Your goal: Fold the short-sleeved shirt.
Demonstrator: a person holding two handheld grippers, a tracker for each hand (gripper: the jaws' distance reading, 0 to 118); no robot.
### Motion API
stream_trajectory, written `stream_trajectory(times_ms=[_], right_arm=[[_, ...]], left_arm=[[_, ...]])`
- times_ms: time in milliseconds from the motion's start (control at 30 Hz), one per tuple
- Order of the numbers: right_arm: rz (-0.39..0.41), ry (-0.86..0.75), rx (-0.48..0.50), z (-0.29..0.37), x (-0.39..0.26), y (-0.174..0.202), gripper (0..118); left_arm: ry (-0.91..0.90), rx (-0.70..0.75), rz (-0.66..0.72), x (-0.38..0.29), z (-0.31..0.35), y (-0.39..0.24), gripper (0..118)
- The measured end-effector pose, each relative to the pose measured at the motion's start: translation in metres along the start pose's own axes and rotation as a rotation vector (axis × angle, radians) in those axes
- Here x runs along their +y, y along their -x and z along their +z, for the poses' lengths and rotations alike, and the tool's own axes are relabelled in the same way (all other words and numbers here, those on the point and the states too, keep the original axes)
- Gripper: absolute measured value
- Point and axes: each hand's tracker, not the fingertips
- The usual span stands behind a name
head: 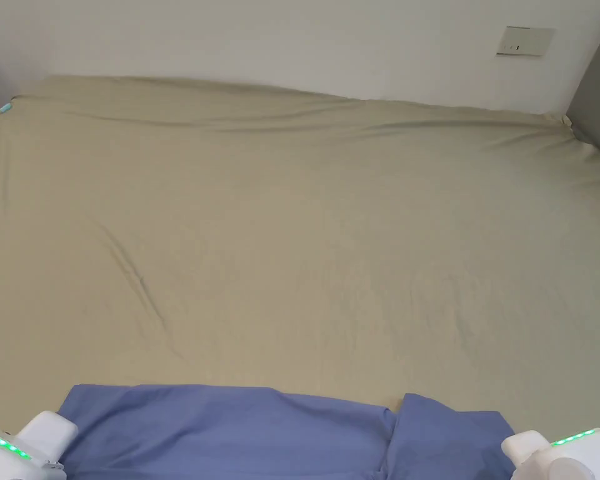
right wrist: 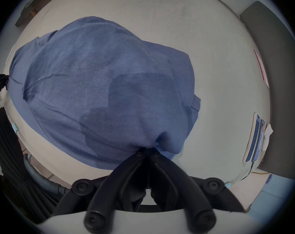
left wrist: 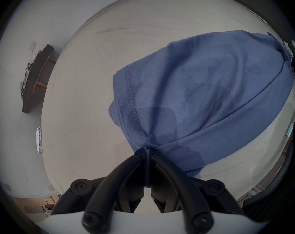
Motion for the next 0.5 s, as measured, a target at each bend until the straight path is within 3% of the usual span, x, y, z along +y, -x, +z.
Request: stream_trajectory(times_ms=[33,67,100,133,167,200,233,300,400,500], right_arm=[[-0.004,0.003,-0.001,0.002,0.001,-0.002,8],[-0.004,0.001,-0.006,0.006,0.001,-0.003,20],[0.008,-0.013,-0.066,0.011,0.002,-0.006,42],[0.016,-0.032,-0.127,0.017,0.002,-0.010,85],[0.010,-0.077,-0.162,0.025,0.002,-0.015,107],[-0.025,-0.154,-0.147,0.037,0.004,-0.024,115],[-0.058,-0.223,-0.136,0.049,0.005,-0.031,113],[-0.162,-0.385,-0.153,0.087,0.010,-0.032,112],[-0.199,-0.622,-0.242,0.144,0.017,-0.022,112],[-0.234,-0.884,-0.233,0.205,0.014,0.001,112]], left_arm=[[-0.001,-0.002,0.002,0.000,0.001,0.000,5],[-0.002,-0.001,0.005,0.000,0.001,0.001,9],[-0.011,0.015,0.021,-0.001,0.005,0.001,16],[-0.030,0.053,0.044,-0.002,0.010,0.004,36],[-0.053,0.091,0.070,-0.003,0.016,0.008,59],[-0.084,0.133,0.136,-0.002,0.023,0.012,88],[-0.107,0.175,0.182,0.002,0.033,0.014,110],[-0.297,0.086,0.250,0.012,0.068,0.021,112],[-0.547,0.040,0.391,0.031,0.127,0.028,112],[-0.798,0.018,0.468,0.046,0.188,0.021,112]])
